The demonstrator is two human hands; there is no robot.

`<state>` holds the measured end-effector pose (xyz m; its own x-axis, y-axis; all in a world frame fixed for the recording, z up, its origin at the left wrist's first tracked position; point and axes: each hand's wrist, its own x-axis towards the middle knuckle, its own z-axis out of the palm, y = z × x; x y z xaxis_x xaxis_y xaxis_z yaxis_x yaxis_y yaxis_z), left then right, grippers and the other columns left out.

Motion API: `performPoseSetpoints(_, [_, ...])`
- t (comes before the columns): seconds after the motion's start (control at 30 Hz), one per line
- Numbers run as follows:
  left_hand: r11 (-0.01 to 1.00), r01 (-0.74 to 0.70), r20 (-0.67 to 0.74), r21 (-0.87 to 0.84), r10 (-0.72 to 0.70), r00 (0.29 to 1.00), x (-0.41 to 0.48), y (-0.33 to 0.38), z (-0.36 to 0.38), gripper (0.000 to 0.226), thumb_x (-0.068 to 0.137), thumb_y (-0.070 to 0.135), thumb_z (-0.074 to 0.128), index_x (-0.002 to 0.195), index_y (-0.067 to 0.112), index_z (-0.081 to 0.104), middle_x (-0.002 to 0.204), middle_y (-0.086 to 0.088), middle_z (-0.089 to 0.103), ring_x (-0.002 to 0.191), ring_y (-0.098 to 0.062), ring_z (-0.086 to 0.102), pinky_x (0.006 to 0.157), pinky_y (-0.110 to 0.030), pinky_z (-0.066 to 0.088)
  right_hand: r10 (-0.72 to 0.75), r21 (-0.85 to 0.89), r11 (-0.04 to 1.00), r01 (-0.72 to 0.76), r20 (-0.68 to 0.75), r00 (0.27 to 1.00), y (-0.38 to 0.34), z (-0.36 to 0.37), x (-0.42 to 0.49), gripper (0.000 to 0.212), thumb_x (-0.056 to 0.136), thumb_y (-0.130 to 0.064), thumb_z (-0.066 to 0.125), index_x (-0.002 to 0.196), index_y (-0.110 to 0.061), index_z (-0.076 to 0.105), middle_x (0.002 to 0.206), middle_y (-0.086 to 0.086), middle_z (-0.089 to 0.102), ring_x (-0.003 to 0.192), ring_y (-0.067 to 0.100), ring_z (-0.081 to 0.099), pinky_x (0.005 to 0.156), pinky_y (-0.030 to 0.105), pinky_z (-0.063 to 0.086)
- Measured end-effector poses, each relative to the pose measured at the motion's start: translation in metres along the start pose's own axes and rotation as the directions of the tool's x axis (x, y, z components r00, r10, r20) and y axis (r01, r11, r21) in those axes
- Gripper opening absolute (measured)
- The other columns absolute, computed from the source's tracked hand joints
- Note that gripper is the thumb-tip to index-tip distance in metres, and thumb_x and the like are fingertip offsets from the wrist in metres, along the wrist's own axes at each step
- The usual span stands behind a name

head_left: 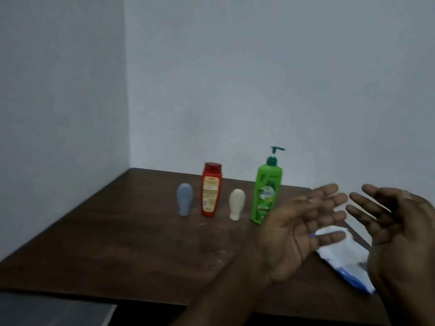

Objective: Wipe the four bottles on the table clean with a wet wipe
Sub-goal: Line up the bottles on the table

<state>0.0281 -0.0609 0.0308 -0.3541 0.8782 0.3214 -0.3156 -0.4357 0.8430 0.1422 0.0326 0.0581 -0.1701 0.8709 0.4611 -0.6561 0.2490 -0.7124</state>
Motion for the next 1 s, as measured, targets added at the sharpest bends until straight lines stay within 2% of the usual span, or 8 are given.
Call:
performPoseSetpoints(0.07, [0.998, -0.043, 0.098, -0.05, 0.048, 0.994, -0.019, 0.049, -0.027, 0.053, 0.098, 0.028, 0.054, 0.148, 0.009, 0.055, 0.15, -0.015, 0.057, 0.144, -0.036, 0.048, 0.119, -0.057, 0.035, -0.056, -0.017, 0.998, 0.057, 0.042, 0.998, 0.005, 0.029, -0.005, 0.037, 0.103, -0.022, 0.046, 0.121, 0.009, 0.054, 0.115, 0.013, 0.072, 0.105, 0.034, 0.073, 0.089, 0.045, 0.061])
performPoseSetpoints(0.2, [0.992, -0.12, -0.016, -0.044, 0.119, 0.993, -0.028, 0.109, -0.074, 0.058, 0.092, 0.029, 0.059, 0.146, 0.006, 0.055, 0.145, -0.016, 0.061, 0.135, -0.033, 0.057, 0.115, -0.055, 0.039, -0.059, 0.055, 0.997, 0.052, 0.124, 0.99, 0.012, 0.098, -0.025, 0.024, 0.106, -0.016, 0.046, 0.113, 0.002, 0.059, 0.108, 0.016, 0.073, 0.102, 0.038, 0.073, 0.087, 0.047, 0.06])
performPoseSetpoints(0.33, [0.966, -0.212, -0.229, 0.15, 0.242, 0.943, -0.033, 0.157, -0.121, 0.051, 0.096, 0.027, 0.056, 0.141, 0.003, 0.058, 0.137, -0.019, 0.067, 0.124, -0.034, 0.063, 0.111, -0.056, 0.045, -0.053, 0.081, 0.996, 0.034, 0.241, 0.969, 0.03, 0.15, -0.032, 0.019, 0.108, -0.016, 0.045, 0.11, -0.003, 0.06, 0.11, 0.018, 0.073, 0.1, 0.035, 0.074, 0.078, 0.043, 0.061])
performPoseSetpoints(0.47, [0.917, -0.201, -0.365, 0.346, 0.329, 0.871, -0.021, 0.185, -0.17, 0.033, 0.106, 0.024, 0.049, 0.129, 0.008, 0.067, 0.123, -0.016, 0.074, 0.107, -0.029, 0.071, 0.094, -0.045, 0.058, -0.068, -0.014, 0.997, 0.08, 0.393, 0.917, 0.064, 0.203, -0.031, 0.017, 0.107, -0.016, 0.047, 0.108, -0.005, 0.061, 0.108, 0.011, 0.074, 0.095, 0.029, 0.075, 0.07, 0.041, 0.063])
performPoseSetpoints(0.57, [0.874, -0.171, -0.435, 0.454, 0.385, 0.814, -0.006, 0.185, -0.213, 0.026, 0.105, 0.022, 0.052, 0.118, 0.011, 0.072, 0.112, -0.014, 0.077, 0.099, -0.028, 0.071, 0.085, -0.04, 0.059, -0.084, -0.036, 0.992, 0.118, 0.502, 0.861, 0.1, 0.229, -0.027, 0.012, 0.106, -0.013, 0.051, 0.108, -0.008, 0.063, 0.103, 0.008, 0.074, 0.089, 0.029, 0.074, 0.067, 0.041, 0.061])
performPoseSetpoints(0.67, [0.82, -0.094, -0.495, 0.565, 0.428, 0.756, 0.001, 0.168, -0.246, 0.024, 0.105, 0.02, 0.054, 0.113, 0.012, 0.075, 0.106, -0.011, 0.079, 0.103, -0.029, 0.071, 0.087, -0.041, 0.057, -0.094, -0.069, 0.985, 0.157, 0.542, 0.835, 0.136, 0.236, -0.024, 0.009, 0.104, -0.008, 0.054, 0.107, -0.008, 0.063, 0.097, 0.008, 0.074, 0.081, 0.031, 0.072, 0.064, 0.043, 0.058])
performPoseSetpoints(0.87, [0.756, 0.04, -0.519, 0.653, 0.409, 0.75, -0.001, 0.124, -0.29, 0.022, 0.105, 0.021, 0.055, 0.111, 0.013, 0.075, 0.101, -0.001, 0.08, 0.103, -0.017, 0.073, 0.094, -0.039, 0.055, -0.114, -0.139, 0.964, 0.229, 0.559, 0.821, 0.189, 0.215, -0.026, 0.008, 0.101, -0.004, 0.057, 0.105, -0.008, 0.064, 0.094, 0.009, 0.072, 0.075, 0.023, 0.071, 0.07, 0.046, 0.061])
performPoseSetpoints(1.0, [0.759, 0.068, -0.561, 0.647, 0.414, 0.717, -0.007, 0.098, -0.309, 0.017, 0.102, 0.022, 0.06, 0.103, 0.02, 0.077, 0.102, 0.007, 0.079, 0.101, -0.006, 0.071, 0.092, -0.031, 0.051, -0.11, -0.234, 0.92, 0.314, 0.615, 0.781, 0.213, 0.196, -0.029, 0.009, 0.1, -0.01, 0.061, 0.107, -0.015, 0.065, 0.092, -0.002, 0.071, 0.076, 0.022, 0.07, 0.069, 0.049, 0.059])
